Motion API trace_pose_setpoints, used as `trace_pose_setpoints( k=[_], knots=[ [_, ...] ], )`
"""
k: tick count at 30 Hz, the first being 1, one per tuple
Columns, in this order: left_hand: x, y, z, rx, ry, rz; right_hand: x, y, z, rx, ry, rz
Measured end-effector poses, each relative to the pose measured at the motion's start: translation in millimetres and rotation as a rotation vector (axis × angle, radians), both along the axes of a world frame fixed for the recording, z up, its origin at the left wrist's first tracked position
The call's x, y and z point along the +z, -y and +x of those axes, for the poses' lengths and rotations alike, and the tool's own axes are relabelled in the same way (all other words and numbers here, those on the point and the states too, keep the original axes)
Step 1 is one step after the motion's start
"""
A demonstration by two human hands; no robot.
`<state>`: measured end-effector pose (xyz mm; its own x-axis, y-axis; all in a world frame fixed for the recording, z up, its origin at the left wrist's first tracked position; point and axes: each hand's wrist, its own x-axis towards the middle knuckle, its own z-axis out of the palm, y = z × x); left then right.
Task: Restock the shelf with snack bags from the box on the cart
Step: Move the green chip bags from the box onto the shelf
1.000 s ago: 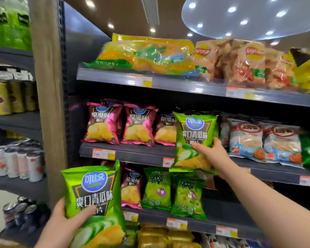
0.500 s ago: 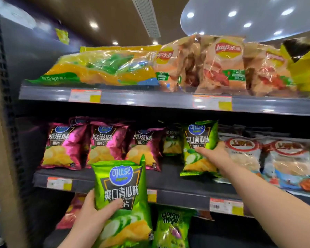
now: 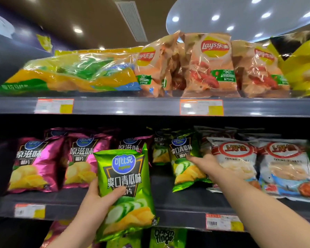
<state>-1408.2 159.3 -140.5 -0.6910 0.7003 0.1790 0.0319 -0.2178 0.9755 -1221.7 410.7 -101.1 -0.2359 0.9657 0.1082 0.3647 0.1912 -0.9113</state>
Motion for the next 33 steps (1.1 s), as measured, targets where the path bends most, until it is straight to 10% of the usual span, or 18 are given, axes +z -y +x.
trace_pose_setpoints(
  k=[12,21,25,33],
  knots=[
    [18.6,-45.8,-31.7,-0.179,-0.054,0.009,-17.2,-11.8,-10.0,-0.089,-0.065,0.016],
    [23.5,-95.1,-21.4,-0.205,-0.097,-0.005,34.6,25.5,-23.2,-0.043,0.098,0.5],
    [29.5,-122.1,-8.8,-0.249,-0.111,-0.044,66.4,45.5,-35.5,0.248,0.225,0.44],
    [24.0,-151.5,-8.6,-0.302,-0.204,-0.102,67.0,22.9,-47.8,0.155,0.357,0.351]
  ],
)
